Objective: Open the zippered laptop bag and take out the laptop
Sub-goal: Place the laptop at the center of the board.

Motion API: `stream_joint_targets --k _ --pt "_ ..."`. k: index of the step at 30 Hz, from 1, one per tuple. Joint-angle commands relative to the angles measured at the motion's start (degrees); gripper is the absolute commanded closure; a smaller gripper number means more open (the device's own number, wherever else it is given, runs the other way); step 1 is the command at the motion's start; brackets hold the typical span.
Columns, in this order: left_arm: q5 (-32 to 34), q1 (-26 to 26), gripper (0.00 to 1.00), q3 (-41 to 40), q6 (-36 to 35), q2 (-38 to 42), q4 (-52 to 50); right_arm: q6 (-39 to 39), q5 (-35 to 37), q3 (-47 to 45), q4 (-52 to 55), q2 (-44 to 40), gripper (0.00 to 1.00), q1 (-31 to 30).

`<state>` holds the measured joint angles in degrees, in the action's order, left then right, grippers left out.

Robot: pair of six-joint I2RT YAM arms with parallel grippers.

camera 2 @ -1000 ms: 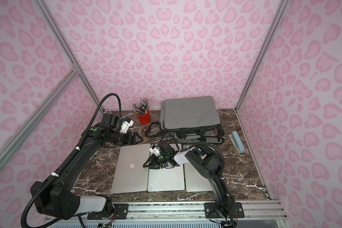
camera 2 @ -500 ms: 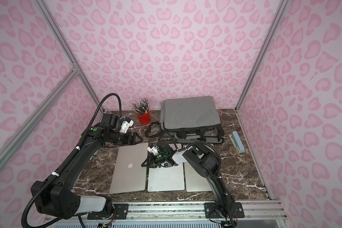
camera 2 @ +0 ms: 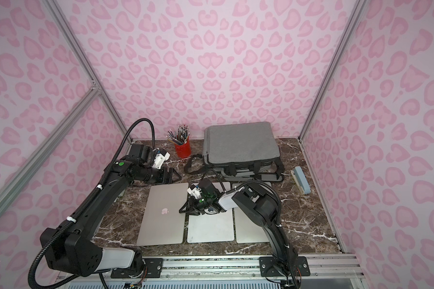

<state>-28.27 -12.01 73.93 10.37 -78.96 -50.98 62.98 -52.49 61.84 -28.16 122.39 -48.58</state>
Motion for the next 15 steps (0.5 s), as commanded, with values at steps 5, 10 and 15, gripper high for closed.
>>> stream_joint_targets --k 5,10,15 --pt "-0.47 0.1 0.17 -0.19 -0.66 -0.1 0.0 -6.35 3.93 0.07 8.08 -2.25 0.63 1.03" --pt "-0.29 0.1 0.17 -0.19 -0.59 -0.54 0.33 -9.44 5.36 1.26 12.61 -3.29 0.61 1.96" --pt "2.31 0.18 0.17 -0.27 -0.93 -0.76 0.61 -13.82 8.7 1.72 18.26 -6.52 0.58 3.85"
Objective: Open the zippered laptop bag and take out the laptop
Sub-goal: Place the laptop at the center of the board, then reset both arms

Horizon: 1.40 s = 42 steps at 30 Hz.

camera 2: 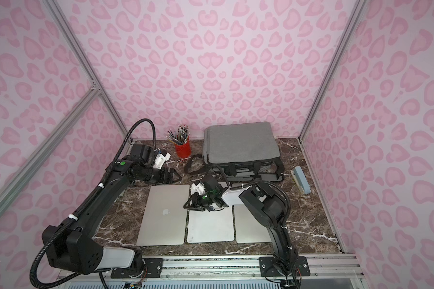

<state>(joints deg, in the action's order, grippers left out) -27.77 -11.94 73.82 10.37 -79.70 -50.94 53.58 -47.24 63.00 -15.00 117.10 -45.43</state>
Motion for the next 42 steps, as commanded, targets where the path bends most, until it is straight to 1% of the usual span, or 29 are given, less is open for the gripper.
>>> stream_joint_targets --k 1,4,7,9,10,11,12,14,16,17,18,21,23,24,25,28,29,30,33,38,42 --pt "2.96 0.15 0.17 -0.26 -1.19 0.03 0.66 -5.92 4.53 0.85 6.71 -2.22 0.57 1.14" --pt "7.84 0.33 0.16 -0.75 -2.4 -0.04 1.28 -10.24 8.47 0.64 10.64 -5.71 0.54 3.56" --pt "14.04 0.55 0.15 -3.12 -2.76 0.63 3.95 -14.06 13.22 -0.96 12.7 -10.38 0.52 7.22" --pt "18.26 0.94 0.13 -6.3 -2.6 1.95 7.99 -18.53 19.3 -1.7 15.65 -14.48 0.5 9.92" --pt "19.85 1.3 0.11 -8.25 -2.48 2.88 10.35 -20.48 21.76 -2.35 16.15 -16.86 0.5 11.61" --pt "21.69 1.53 0.1 -9.67 -2.25 3.5 12.32 -21.7 24.24 -3.21 16.12 -18.92 0.49 13.02" --pt "24.4 1.71 0.06 -11.26 -1.88 4.01 14.4 -23.01 27.13 -4.52 15.65 -21.27 0.48 14.81" --pt "28.45 2.29 0.02 -14.04 -2.26 4.53 18.7 -24.68 31.27 -7.28 14.05 -25.98 0.46 18.29" --pt "31.06 3.2 0.0 -16.65 -2.77 4.48 23.56 -26.1 35.54 -10.81 11.19 -31.21 0.43 21.92" --pt "31.76 3.59 0.01 -17.74 -2.79 4.51 25.8 -26.85 38.44 -12.35 10.02 -33.29 0.39 23.18" --pt "31.34 4.17 0.01 -19.09 -3.23 4.34 28.83 -27.12 41.08 -13.97 8.88 -35.61 0.32 24.83" --pt "32.54 5.24 0.01 -23.98 -4.24 3.75 38.95 -27.07 45.14 -19.04 5.47 -41.38 0.29 30.49" --pt "33.26 5.99 0.01 -26.42 -4.52 2.58 44.56 -28.99 49.12 -22.55 3.11 -44.49 0.23 33.43" --pt "33.22 6.1 0.01 -27.15 -4.83 2.01 46.68 -30.32 52.24 -24.43 1.81 -45.97 0.16 34.47" --pt "33.1 6.13 0.01 -27.83 -5.23 1.61 48.52 -30.95 54.17 -25.83 0.73 -47.15 0.12 35.57" --pt "32.2 6.28 0.01 -30.68 -6.0 -0.36 56.55 -35.4 58.42 -32.15 -7.12 -50.41 0.1 38.28" --pt "31.83 6.28 0.01 -31.0 -6.2 -0.91 57.73 -37.04 59.42 -34.3 -10.71 -50.77 0.07 38.57" --pt "31.39 6.31 0.01 -31.04 -6.63 -1.65 58.26 -37.77 61.03 -36.59 -14.37 -50.99 0.03 38.86" --pt "31.43 6.31 0.01 -31.17 -8.33 -2.95 59.2 -41.55 60.77 -41.93 -23.22 -50.21 0.01 40.39" --pt "30.97 6.32 0.01 -33.31 -8.79 -4.46 64.08 -45.9 58.77 -46.16 -32.77 -45.87 0.01 42.36" --pt "29.99 6.24 0.01 -33.71 -8.8 -4.73 64.92 -45.67 56.79 -47.61 -37.84 -41.67 0.01 42.57"
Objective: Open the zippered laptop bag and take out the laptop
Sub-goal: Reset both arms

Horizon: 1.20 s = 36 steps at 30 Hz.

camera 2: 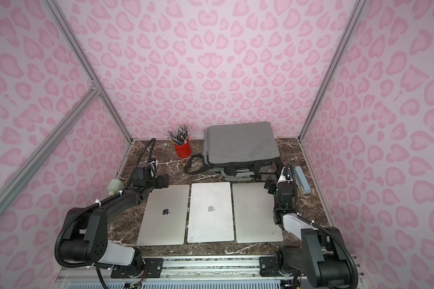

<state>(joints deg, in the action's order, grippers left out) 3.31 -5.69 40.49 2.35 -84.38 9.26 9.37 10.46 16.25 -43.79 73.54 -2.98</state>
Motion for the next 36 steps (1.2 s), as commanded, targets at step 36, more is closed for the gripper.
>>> stream_joint_targets --k 36 --pt "-5.98 -0.02 0.01 0.4 -0.26 3.17 3.22 -5.24 -2.94 -0.71 -8.39 2.21 0.01 0.38"
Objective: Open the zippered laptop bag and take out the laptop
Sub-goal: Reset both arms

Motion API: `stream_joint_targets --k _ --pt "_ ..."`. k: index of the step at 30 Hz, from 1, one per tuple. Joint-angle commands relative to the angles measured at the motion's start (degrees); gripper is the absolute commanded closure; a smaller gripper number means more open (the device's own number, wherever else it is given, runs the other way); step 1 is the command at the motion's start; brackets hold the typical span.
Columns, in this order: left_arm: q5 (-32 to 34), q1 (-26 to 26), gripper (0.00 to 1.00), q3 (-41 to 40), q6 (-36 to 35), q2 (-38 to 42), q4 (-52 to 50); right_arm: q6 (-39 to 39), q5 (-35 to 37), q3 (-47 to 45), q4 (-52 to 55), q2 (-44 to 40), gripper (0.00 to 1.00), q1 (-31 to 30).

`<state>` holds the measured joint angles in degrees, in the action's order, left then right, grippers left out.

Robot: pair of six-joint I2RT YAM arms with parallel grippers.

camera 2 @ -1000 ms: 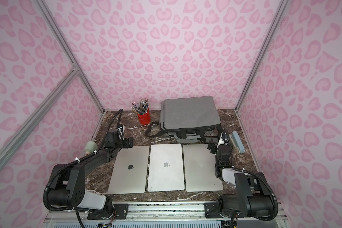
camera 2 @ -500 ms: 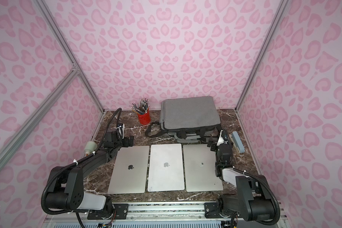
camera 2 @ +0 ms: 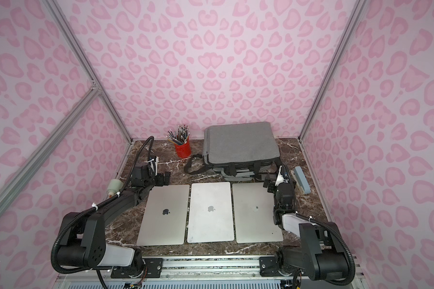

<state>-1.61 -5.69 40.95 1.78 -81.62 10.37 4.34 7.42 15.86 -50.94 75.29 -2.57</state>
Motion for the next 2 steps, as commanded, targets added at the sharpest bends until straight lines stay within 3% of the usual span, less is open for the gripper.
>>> stream_joint_targets --k 1,2 --pt "-1.28 0.06 0.01 0.31 0.49 0.25 1.55 -0.12 0.13 -0.31 -1.19 0.51 0.01 -0.03" --pt "-1.22 -0.04 0.01 0.81 0.44 0.15 0.73 0.01 0.14 -0.34 -1.15 0.54 0.01 -0.05"
